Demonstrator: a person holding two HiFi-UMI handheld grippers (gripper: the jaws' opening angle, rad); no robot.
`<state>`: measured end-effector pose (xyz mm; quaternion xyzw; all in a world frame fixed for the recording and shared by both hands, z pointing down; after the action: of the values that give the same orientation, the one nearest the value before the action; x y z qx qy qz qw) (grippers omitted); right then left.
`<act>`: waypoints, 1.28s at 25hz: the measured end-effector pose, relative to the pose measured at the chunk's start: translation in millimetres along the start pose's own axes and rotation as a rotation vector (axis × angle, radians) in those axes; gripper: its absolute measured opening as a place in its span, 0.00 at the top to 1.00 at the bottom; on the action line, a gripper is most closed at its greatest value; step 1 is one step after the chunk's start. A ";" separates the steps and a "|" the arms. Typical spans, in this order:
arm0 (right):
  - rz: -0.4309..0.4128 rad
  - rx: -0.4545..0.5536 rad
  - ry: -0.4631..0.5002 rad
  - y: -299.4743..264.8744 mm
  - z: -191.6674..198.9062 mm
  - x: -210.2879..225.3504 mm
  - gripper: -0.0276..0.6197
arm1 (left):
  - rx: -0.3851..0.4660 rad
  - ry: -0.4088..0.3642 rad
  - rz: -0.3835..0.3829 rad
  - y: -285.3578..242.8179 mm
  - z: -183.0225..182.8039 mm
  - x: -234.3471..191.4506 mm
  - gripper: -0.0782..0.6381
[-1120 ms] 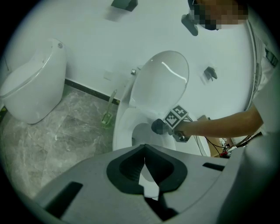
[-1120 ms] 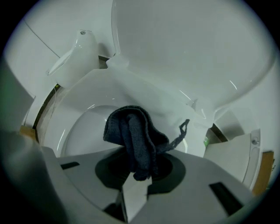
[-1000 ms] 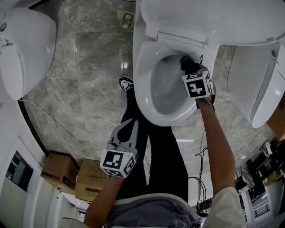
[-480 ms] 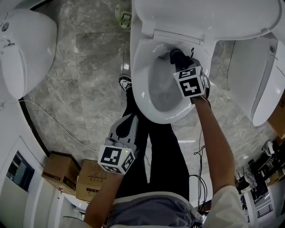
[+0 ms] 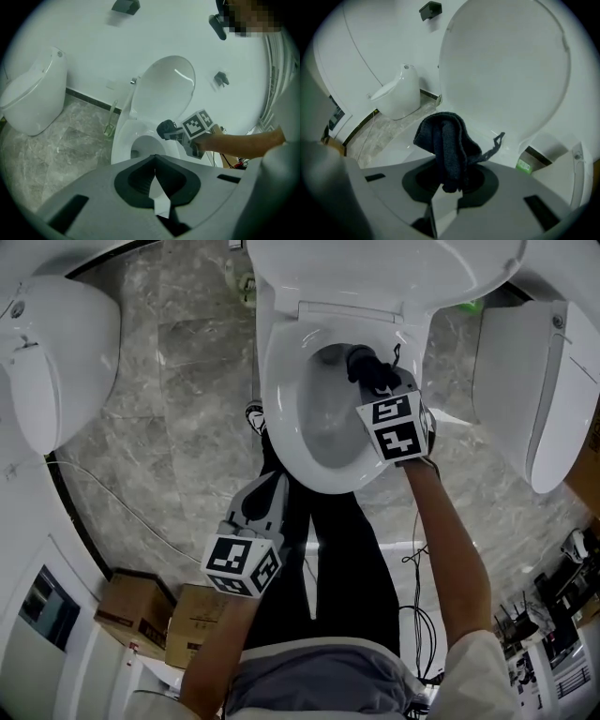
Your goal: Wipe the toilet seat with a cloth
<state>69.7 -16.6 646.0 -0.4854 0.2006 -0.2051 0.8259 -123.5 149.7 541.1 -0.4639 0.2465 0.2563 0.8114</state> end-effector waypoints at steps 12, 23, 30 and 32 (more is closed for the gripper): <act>-0.039 0.105 -0.196 87.0 15.3 22.6 0.85 | 0.006 -0.077 0.008 8.9 -18.7 46.3 0.88; -0.055 0.164 -0.298 180.6 20.9 41.7 0.85 | 0.065 -0.139 0.009 32.2 -53.0 104.4 0.88; -0.053 0.191 -0.295 246.2 12.3 48.1 0.85 | 0.111 -0.188 0.032 55.9 -78.3 138.2 0.88; -0.061 0.207 -0.304 265.7 8.3 49.4 0.85 | 0.121 -0.212 0.038 61.8 -86.8 147.3 0.88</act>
<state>153.7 81.1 408.4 -0.4290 0.0368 -0.1739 0.8857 -67.3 128.0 369.5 -0.3796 0.1832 0.3040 0.8543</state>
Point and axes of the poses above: the fingertips, and each gripper's own axes: y backward along the fingers, x to its right, z out of its underside, the point moved 6 cm from there along y, backward along the fingers, and after that the axes turned 12 degrees about z, right-handed, at the moved point
